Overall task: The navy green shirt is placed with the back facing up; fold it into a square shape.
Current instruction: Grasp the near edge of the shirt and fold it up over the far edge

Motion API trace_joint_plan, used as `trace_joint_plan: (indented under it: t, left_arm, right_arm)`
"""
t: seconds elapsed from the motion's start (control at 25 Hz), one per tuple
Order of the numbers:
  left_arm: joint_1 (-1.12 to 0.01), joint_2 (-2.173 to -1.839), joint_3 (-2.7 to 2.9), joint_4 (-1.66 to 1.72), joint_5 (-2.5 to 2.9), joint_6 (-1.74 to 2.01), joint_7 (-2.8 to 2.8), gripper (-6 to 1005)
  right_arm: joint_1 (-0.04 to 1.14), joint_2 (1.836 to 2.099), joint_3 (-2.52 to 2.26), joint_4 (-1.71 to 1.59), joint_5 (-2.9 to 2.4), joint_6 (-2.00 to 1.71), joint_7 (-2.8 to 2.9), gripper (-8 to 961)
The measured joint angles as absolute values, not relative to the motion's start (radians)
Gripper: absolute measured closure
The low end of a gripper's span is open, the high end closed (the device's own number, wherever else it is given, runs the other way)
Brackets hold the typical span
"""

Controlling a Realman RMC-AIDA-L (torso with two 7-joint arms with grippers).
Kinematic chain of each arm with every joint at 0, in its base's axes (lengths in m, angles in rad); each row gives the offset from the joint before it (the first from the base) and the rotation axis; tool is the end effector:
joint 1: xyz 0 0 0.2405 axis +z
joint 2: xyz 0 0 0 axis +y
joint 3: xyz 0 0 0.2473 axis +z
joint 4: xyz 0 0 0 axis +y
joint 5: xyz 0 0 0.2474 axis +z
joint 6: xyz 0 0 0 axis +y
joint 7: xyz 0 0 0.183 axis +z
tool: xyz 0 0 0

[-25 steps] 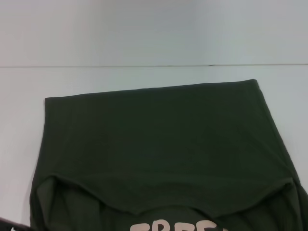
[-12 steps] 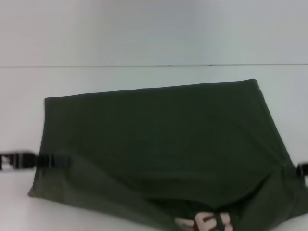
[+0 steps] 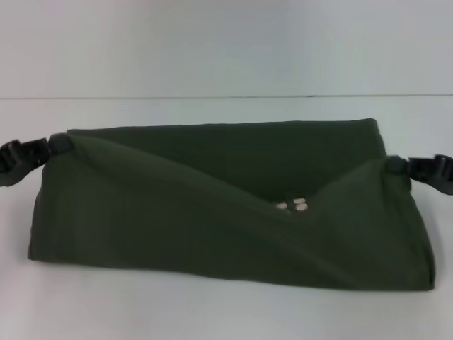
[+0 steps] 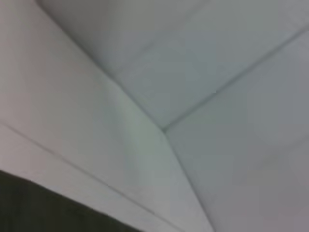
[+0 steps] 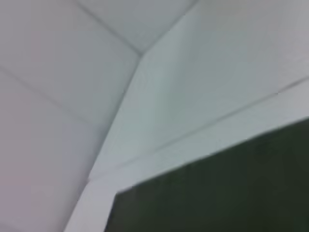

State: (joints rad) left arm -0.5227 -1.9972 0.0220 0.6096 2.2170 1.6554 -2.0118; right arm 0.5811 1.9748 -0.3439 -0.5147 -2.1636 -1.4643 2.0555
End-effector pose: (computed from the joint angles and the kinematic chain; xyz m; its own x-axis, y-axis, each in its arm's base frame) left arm -0.3357 0.3625 0.0696 0.0479 0.6547 0.7544 0.9259 -0.3124 0.2123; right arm 0.3177 0.3959 0.0226 0.1519 -0.7701 -0.6196 -0.9449 -0.2970 0.1374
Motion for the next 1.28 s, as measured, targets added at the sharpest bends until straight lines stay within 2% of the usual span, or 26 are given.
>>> trace_joint_plan:
  t: [0.08, 0.4, 0.6, 0.76, 0.88, 1.04, 1.28]
  left_arm:
    - [-0.525, -2.01, 0.027, 0.581, 2.189, 1.594, -1.984, 915]
    - [-0.543, -2.051, 0.028, 0.537, 2.074, 1.4, -1.892, 910]
    - [-0.559, -2.063, 0.028, 0.503, 2.041, 1.305, -1.835, 907]
    - [-0.586, -2.072, 0.027, 0.466, 2.038, 1.223, -1.778, 904]
    - [-0.61, -2.093, 0.028, 0.45, 2.012, 1.135, -1.715, 902]
    - [-0.625, -2.108, 0.027, 0.449, 1.982, 1.077, -1.67, 900]
    - [-0.657, -2.123, 0.028, 0.43, 1.951, 0.986, -1.593, 896]
  right_arm:
    - [0.592, 2.006, -0.344, -0.515, -2.116, -1.374, 2.016, 908]
    - [0.606, 2.021, -0.347, -0.498, -1.981, -1.247, 1.96, 896]
    - [0.629, 2.028, -0.347, -0.452, -1.929, -1.142, 1.903, 886]
    - [0.663, 2.048, -0.348, -0.416, -1.925, -1.048, 1.841, 878]
    - [0.692, 2.081, -0.351, -0.4, -1.925, -0.936, 1.773, 872]
    - [0.713, 2.092, -0.351, -0.378, -1.92, -0.863, 1.725, 864]
    - [0.738, 2.093, -0.35, -0.34, -1.881, -0.793, 1.655, 852]
